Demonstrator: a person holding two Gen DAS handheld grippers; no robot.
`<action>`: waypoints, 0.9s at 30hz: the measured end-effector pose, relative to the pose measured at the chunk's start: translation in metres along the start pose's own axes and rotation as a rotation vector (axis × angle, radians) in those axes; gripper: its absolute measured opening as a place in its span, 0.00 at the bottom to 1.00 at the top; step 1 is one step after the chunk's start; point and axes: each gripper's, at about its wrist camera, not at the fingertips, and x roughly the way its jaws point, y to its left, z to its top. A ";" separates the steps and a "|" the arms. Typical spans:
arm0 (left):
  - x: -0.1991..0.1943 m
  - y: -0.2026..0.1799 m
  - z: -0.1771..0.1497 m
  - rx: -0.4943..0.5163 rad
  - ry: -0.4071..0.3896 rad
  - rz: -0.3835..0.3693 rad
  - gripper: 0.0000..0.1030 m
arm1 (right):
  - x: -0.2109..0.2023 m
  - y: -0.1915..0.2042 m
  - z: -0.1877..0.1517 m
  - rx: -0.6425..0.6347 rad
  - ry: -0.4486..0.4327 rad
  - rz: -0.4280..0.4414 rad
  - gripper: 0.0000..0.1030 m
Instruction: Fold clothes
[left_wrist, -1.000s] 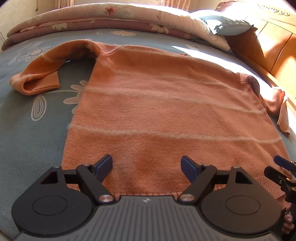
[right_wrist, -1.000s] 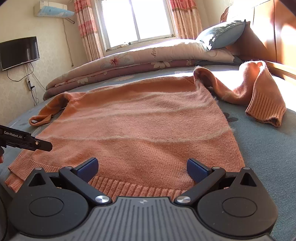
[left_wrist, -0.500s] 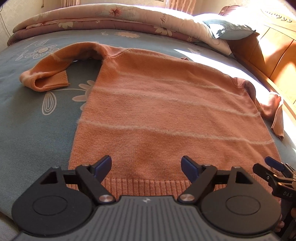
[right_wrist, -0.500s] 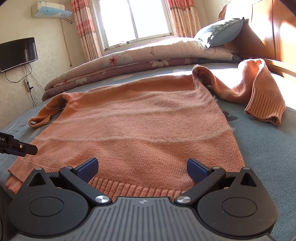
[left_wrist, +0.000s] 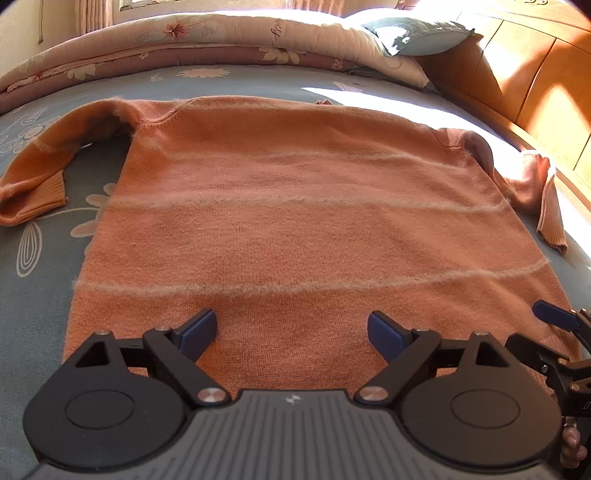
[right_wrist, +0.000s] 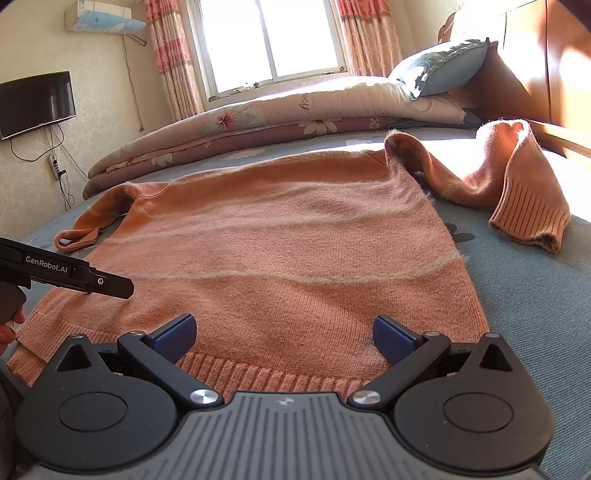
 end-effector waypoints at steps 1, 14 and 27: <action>-0.002 0.001 -0.003 -0.001 -0.002 -0.002 0.91 | 0.000 0.000 0.000 -0.003 0.000 -0.001 1.00; -0.008 0.007 -0.024 0.010 -0.115 -0.052 0.99 | 0.002 0.009 -0.004 -0.049 0.004 -0.040 1.00; -0.011 0.029 -0.008 -0.016 -0.123 -0.202 0.99 | 0.011 0.028 0.004 -0.089 0.095 -0.144 1.00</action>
